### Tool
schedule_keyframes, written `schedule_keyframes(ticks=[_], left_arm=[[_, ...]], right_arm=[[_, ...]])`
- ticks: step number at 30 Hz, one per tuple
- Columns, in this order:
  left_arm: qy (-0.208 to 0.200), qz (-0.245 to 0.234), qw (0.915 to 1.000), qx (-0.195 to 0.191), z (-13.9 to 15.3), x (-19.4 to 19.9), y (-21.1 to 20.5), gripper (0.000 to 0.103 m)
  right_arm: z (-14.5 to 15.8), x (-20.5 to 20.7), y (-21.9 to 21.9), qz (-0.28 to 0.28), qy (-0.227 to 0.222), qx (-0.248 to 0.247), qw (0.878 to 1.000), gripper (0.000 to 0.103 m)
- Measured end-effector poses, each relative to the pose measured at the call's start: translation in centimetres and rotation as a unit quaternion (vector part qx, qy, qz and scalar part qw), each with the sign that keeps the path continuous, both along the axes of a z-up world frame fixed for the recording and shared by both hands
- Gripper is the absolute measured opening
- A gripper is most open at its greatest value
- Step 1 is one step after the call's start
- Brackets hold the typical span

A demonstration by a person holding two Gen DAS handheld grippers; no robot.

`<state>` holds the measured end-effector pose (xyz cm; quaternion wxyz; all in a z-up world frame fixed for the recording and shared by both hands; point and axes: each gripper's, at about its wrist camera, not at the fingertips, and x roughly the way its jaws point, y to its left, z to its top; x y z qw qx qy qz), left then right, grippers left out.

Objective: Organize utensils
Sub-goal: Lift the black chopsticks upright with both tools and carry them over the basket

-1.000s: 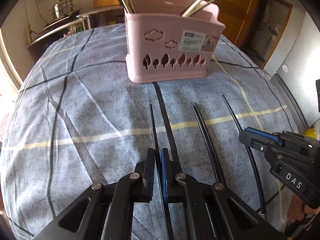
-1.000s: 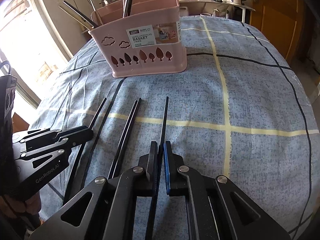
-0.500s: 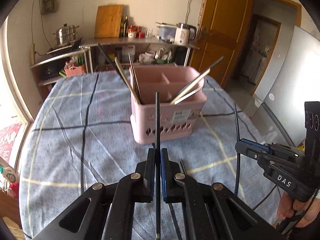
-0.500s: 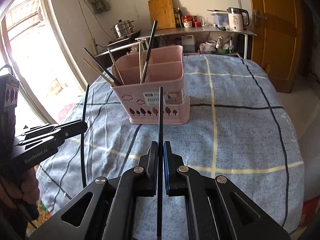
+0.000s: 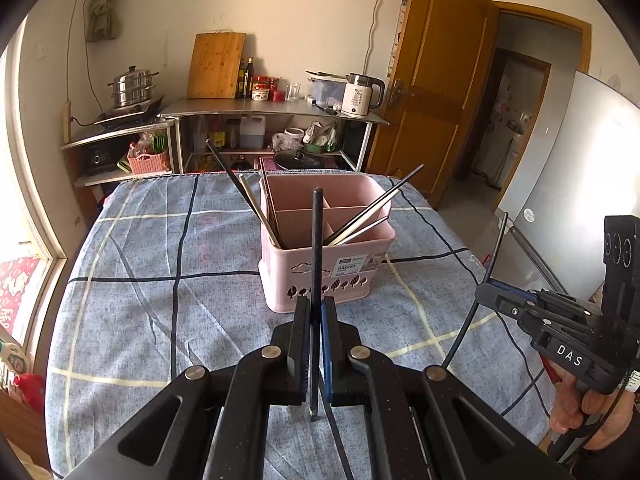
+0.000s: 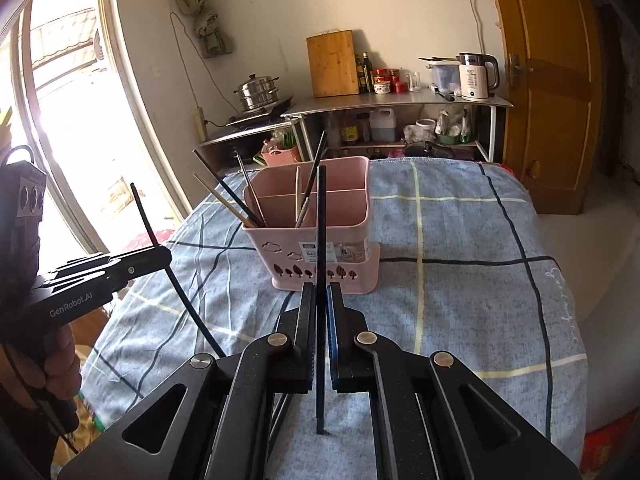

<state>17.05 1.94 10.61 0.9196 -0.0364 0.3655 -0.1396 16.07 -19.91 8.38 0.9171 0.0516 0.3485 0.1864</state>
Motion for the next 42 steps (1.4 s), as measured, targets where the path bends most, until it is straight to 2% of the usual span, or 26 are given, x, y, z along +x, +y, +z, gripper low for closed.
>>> schedule_keyframes(ticks=[24, 34, 42], left_arm=[[0.013, -0.002, 0.9999, -0.008, 0.8, -4.3, 0.3, 0.005], [-0.014, -0.008, 0.9996, -0.023, 3.2, -4.1, 0.2, 0.005], [-0.027, -0.005, 0.9993, -0.025, 4.9, -1.6, 0.4, 0.005]], right_arm=[[1.4, -5.9, -1.2, 0.013, -0.019, -0.016, 1.0, 0.005], [3.6, -5.2, -1.4, 0.005, -0.055, 0.01, 0.998, 0.005], [5.2, -3.0, -0.1, 0.01, -0.081, 0.024, 0.996, 0.005]])
